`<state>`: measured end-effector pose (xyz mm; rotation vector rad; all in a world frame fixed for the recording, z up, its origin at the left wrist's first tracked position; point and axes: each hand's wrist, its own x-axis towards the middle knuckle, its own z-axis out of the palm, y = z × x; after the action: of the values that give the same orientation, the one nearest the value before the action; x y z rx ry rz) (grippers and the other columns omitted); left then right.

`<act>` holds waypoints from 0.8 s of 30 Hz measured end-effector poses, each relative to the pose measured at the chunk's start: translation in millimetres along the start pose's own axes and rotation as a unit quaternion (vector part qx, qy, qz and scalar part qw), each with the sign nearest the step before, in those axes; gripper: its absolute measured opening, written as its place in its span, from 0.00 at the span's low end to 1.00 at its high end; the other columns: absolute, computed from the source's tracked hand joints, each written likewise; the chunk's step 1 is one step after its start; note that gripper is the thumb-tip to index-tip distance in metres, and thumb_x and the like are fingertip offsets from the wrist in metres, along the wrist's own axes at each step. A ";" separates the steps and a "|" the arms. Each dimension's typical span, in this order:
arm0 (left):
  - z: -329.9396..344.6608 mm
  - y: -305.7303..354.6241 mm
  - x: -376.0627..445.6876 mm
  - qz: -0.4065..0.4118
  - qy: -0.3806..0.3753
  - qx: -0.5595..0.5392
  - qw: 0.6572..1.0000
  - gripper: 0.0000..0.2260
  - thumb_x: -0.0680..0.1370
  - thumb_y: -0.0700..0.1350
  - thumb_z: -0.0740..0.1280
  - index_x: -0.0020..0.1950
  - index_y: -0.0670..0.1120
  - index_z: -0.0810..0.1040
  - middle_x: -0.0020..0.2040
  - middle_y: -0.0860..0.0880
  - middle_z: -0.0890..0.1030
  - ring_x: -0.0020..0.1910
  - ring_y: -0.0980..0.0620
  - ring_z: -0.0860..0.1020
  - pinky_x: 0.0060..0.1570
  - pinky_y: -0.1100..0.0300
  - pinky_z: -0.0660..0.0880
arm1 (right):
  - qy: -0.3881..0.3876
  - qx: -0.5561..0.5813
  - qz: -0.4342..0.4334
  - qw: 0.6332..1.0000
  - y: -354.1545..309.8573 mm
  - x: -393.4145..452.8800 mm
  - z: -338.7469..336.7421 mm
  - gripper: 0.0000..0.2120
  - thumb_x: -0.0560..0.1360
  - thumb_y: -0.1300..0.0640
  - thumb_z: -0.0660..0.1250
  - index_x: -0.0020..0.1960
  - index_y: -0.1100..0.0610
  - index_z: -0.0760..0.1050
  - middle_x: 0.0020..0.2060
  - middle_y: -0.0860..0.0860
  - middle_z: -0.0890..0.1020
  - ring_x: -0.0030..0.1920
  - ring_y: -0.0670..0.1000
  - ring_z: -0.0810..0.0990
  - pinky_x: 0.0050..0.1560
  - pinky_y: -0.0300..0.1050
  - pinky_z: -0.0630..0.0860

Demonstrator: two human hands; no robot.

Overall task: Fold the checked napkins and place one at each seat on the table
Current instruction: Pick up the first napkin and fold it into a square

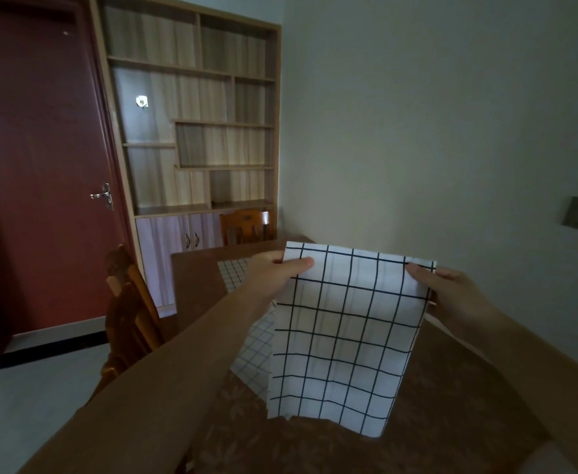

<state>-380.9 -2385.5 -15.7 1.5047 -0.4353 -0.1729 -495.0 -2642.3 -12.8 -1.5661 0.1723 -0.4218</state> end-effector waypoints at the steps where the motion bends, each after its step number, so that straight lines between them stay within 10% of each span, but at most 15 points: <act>1: -2.3 0.3 0.2 0.001 -0.002 0.001 1.000 0.10 0.73 0.44 0.73 0.53 0.44 0.84 0.50 0.47 0.86 0.52 0.48 0.83 0.60 0.45 0.76 | 0.000 -0.008 0.006 1.000 -0.1 1.8 -0.2 0.13 0.69 0.50 0.73 0.30 0.54 0.78 0.27 0.50 0.78 0.30 0.50 0.79 0.44 0.51 0.75; 7: -10.5 1.9 -5.3 0.027 0.002 -0.035 0.999 0.19 0.69 0.51 0.76 0.54 0.40 0.82 0.53 0.42 0.84 0.56 0.43 0.81 0.63 0.41 0.73 | -0.017 -0.012 0.020 1.000 -9.7 -4.6 10.1 0.34 0.59 0.41 0.78 0.51 0.68 0.79 0.43 0.62 0.80 0.44 0.60 0.80 0.52 0.60 0.78; 10: -14.2 -1.4 -11.3 0.032 -0.036 -0.016 0.999 0.20 0.66 0.52 0.78 0.52 0.43 0.83 0.51 0.45 0.85 0.54 0.47 0.82 0.60 0.47 0.76 | -0.037 0.024 0.013 0.999 -17.2 -4.4 17.6 0.25 0.68 0.48 0.72 0.57 0.66 0.79 0.51 0.63 0.83 0.48 0.63 0.81 0.54 0.58 0.76; 18: -20.8 -25.3 -25.3 -0.011 -0.056 0.006 0.998 0.03 0.76 0.41 0.70 0.46 0.43 0.83 0.43 0.47 0.86 0.45 0.49 0.84 0.44 0.58 0.80 | 0.036 -0.132 -0.030 0.990 -8.1 7.8 19.2 0.28 0.69 0.35 0.65 0.41 0.63 0.77 0.37 0.60 0.78 0.38 0.59 0.76 0.44 0.54 0.73; 24: -20.5 -29.5 -24.7 -0.030 -0.081 0.031 0.996 0.07 0.73 0.42 0.73 0.50 0.48 0.83 0.48 0.48 0.86 0.51 0.49 0.83 0.52 0.53 0.80 | 0.052 0.032 0.023 0.998 -13.4 13.5 26.4 0.18 0.79 0.44 0.61 0.45 0.58 0.78 0.39 0.54 0.82 0.37 0.52 0.82 0.41 0.44 0.76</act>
<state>-391.0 -2359.4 -49.1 1.5718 -0.5289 -0.3338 -474.9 -2622.0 2.8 -1.4756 0.2728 -0.4686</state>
